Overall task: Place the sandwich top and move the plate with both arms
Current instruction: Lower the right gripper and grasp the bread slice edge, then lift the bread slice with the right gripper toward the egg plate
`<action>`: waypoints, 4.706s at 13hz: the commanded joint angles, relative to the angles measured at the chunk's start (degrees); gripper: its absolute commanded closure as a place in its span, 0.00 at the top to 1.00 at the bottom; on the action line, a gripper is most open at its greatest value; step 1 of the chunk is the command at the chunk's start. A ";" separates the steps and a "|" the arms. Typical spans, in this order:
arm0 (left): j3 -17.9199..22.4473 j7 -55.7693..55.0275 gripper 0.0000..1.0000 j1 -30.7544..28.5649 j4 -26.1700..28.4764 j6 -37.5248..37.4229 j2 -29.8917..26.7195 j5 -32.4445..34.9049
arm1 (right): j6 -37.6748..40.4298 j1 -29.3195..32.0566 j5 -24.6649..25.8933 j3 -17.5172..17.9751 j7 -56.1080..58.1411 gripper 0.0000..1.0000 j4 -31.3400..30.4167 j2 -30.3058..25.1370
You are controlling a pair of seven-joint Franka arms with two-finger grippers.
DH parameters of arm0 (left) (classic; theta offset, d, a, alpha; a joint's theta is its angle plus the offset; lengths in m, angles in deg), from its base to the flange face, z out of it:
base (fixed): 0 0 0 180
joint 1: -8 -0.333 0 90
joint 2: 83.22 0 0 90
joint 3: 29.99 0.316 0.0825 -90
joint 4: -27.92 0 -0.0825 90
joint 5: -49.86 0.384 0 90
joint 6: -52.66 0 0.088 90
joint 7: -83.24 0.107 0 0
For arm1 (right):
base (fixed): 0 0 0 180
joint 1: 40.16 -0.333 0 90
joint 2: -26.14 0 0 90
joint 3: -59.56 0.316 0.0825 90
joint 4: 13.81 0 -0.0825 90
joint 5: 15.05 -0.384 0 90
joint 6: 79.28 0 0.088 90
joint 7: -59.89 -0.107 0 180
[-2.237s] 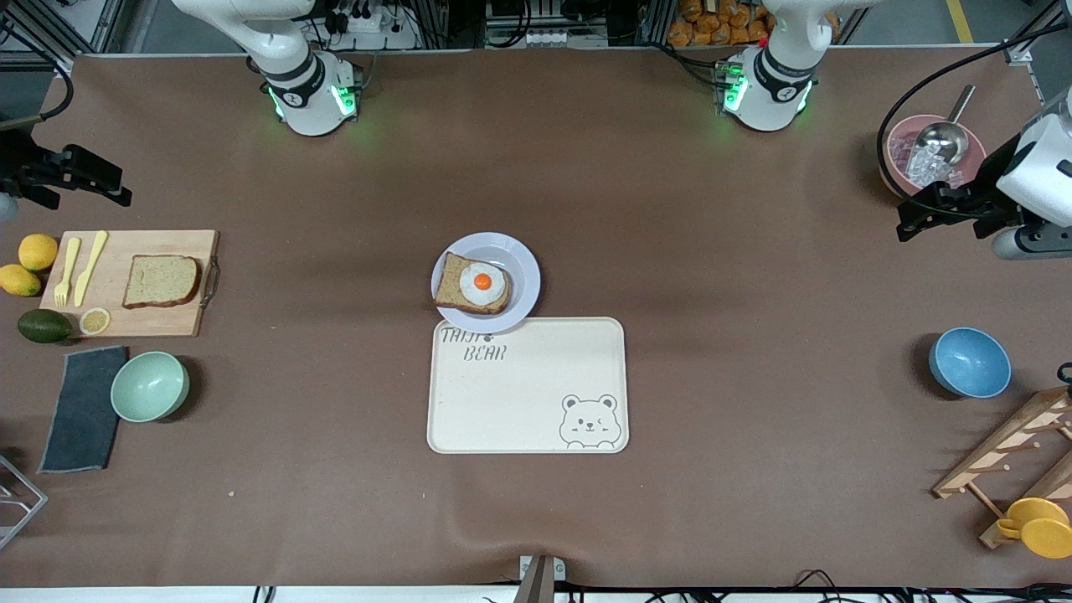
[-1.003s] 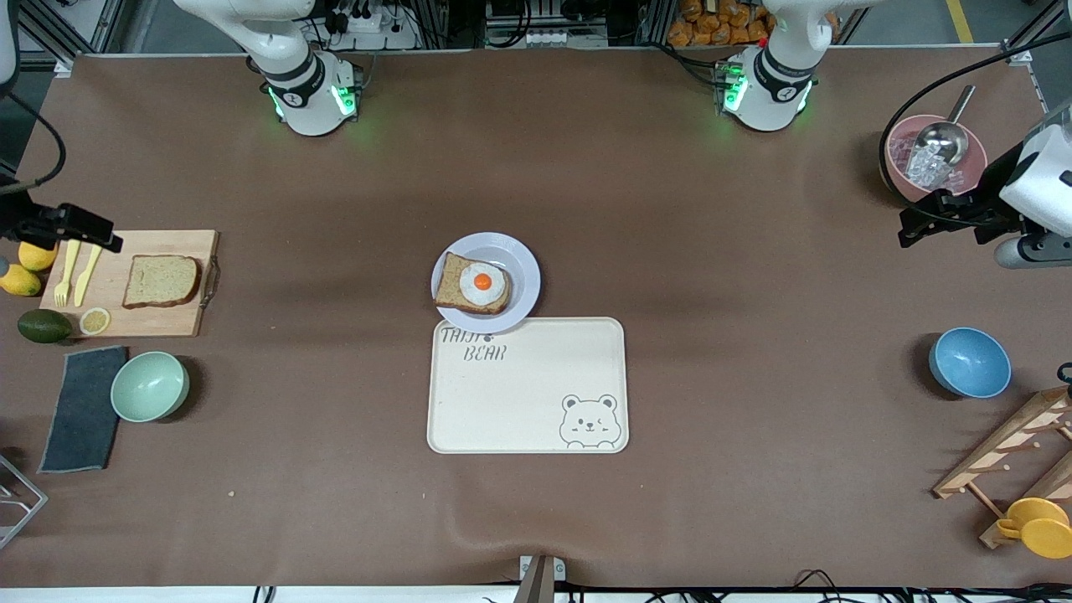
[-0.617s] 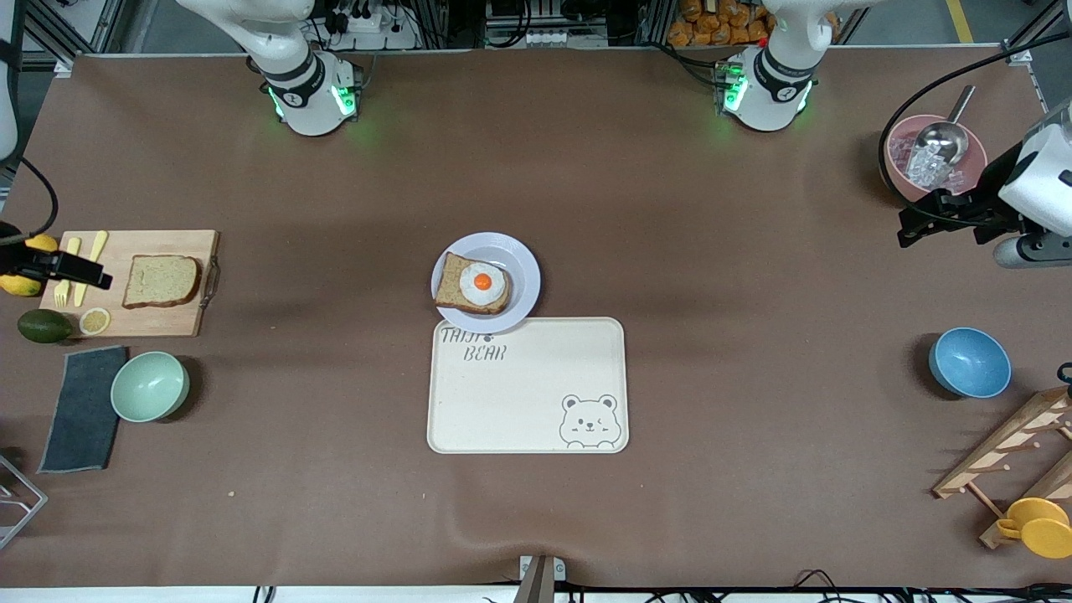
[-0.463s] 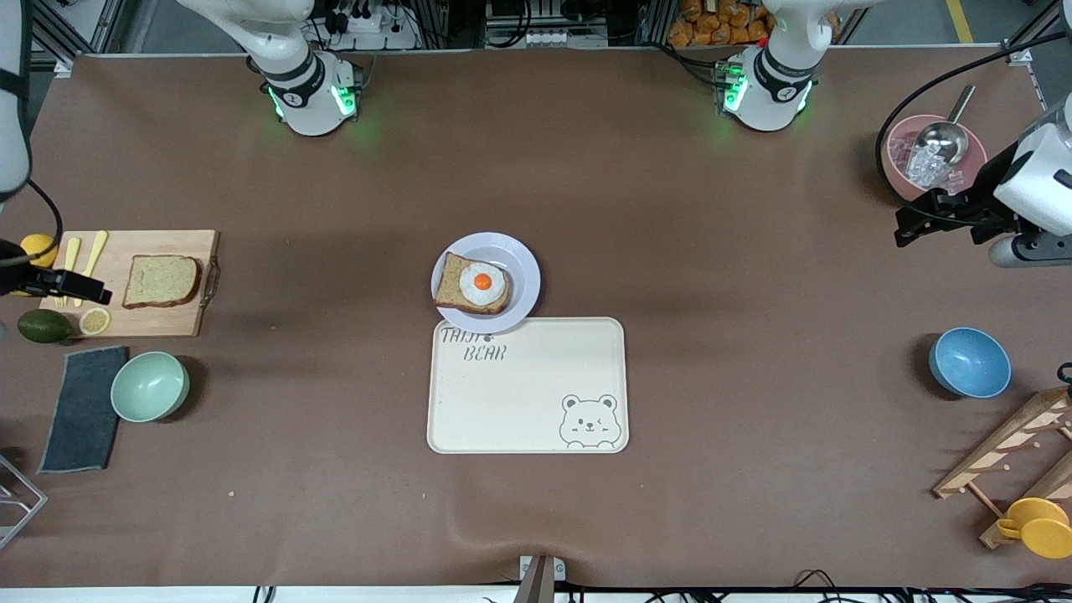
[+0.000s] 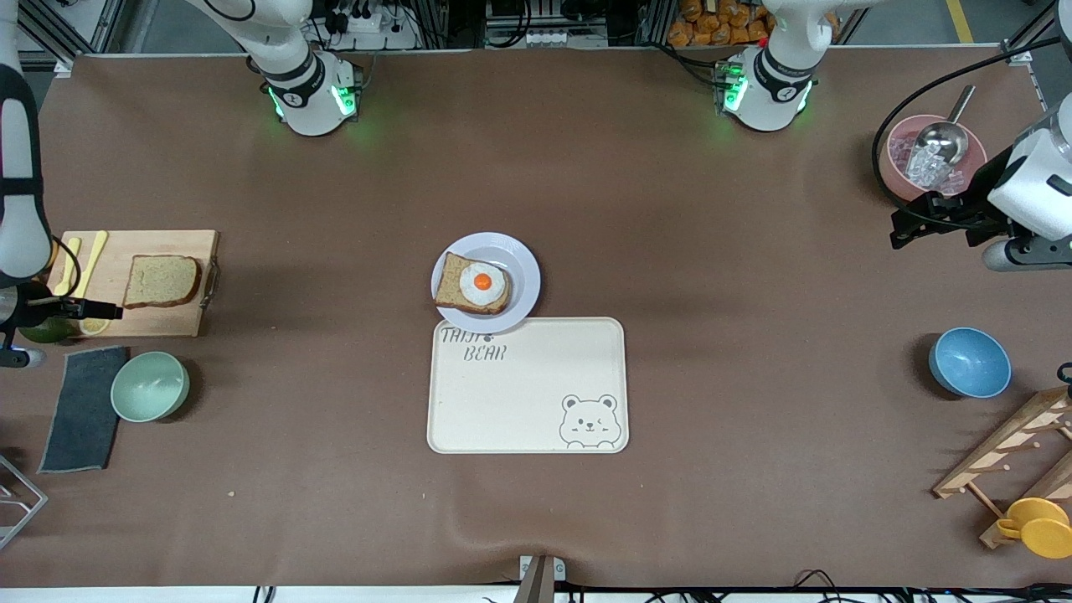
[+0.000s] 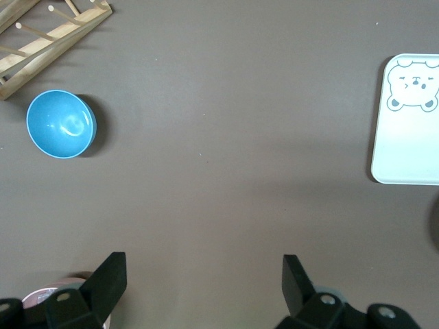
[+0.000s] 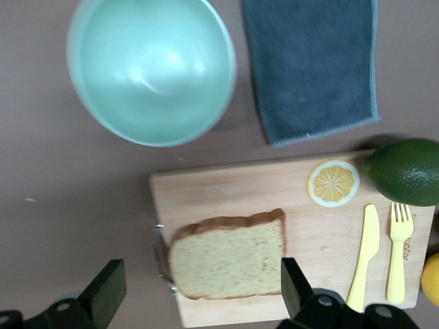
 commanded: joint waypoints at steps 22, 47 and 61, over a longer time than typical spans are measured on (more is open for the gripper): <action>0.51 -1.08 1.00 0.01 -0.69 -0.43 1.15 -0.39 | -13.66 12.64 -4.76 1.14 17.22 0.00 -11.34 6.44; 0.51 -0.29 1.00 -0.69 -0.34 -0.26 1.77 -0.83 | 16.14 -8.95 -14.24 5.18 11.78 0.00 5.54 -5.42; 0.42 0.15 1.00 -3.06 19.17 22.14 5.45 -16.19 | 12.27 -41.67 -23.92 5.00 -15.73 0.00 6.15 -5.17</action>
